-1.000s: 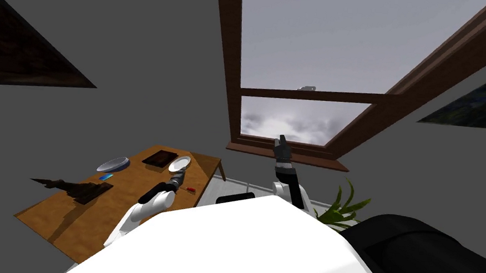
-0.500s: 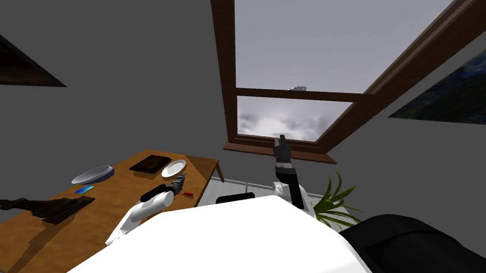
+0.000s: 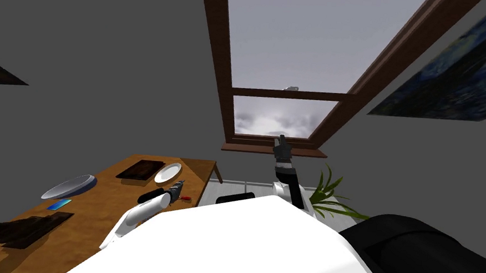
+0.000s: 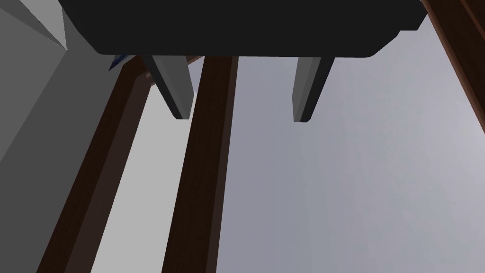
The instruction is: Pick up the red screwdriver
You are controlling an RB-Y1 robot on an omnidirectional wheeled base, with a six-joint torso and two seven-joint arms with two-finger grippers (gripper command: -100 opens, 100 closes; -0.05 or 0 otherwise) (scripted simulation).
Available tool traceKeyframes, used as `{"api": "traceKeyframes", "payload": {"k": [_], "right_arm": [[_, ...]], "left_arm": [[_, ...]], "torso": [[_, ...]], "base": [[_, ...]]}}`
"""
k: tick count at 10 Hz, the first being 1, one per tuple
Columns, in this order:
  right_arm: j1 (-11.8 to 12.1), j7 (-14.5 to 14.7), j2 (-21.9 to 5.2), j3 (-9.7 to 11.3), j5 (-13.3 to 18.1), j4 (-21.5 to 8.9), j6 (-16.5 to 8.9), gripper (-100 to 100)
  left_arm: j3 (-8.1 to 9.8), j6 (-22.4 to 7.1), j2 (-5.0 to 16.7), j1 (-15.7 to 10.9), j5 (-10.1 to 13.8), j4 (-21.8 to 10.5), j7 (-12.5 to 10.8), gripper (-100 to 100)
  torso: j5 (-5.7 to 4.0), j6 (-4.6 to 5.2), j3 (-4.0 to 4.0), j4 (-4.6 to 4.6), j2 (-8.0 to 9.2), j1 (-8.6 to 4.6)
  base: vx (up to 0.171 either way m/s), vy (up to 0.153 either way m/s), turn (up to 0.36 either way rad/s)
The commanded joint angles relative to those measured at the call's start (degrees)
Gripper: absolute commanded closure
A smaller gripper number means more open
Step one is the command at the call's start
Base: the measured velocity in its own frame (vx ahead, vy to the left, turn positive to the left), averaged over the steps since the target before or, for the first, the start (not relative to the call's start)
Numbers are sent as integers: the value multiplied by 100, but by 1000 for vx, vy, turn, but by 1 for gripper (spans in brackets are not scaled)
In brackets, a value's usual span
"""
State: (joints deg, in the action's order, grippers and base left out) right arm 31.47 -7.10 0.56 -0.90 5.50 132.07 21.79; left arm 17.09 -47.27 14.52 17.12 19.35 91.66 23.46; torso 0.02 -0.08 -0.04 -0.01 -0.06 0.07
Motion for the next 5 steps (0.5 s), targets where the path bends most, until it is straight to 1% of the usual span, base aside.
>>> {"api": "traceKeyframes", "payload": {"k": [1,2,3,4,5], "right_arm": [[0,0,0,0,0,0,0,0],[0,0,0,0,0,0,0,0],[0,0,0,0,0,0,0,0],[0,0,0,0,0,0,0,0],[0,0,0,0,0,0,0,0]], "left_arm": [[77,-286,21,-64,52,-228,69,-100],[77,-392,21,-64,52,-228,69,-100],[147,-595,63,-107,121,-405,132,-100],[147,-673,63,-107,121,-405,132,-100],[213,-883,109,-148,186,-573,191,-100]], "torso": [[0,0,0,0,0,0],[1,1,0,0,1,4],[1,0,0,0,-1,3],[0,2,-1,0,-3,2],[0,-1,-1,-1,-2,0]], "base": [[-8,35,-145],[-3,32,-106],[3,29,-179],[0,25,-86],[-5,23,-131]]}}
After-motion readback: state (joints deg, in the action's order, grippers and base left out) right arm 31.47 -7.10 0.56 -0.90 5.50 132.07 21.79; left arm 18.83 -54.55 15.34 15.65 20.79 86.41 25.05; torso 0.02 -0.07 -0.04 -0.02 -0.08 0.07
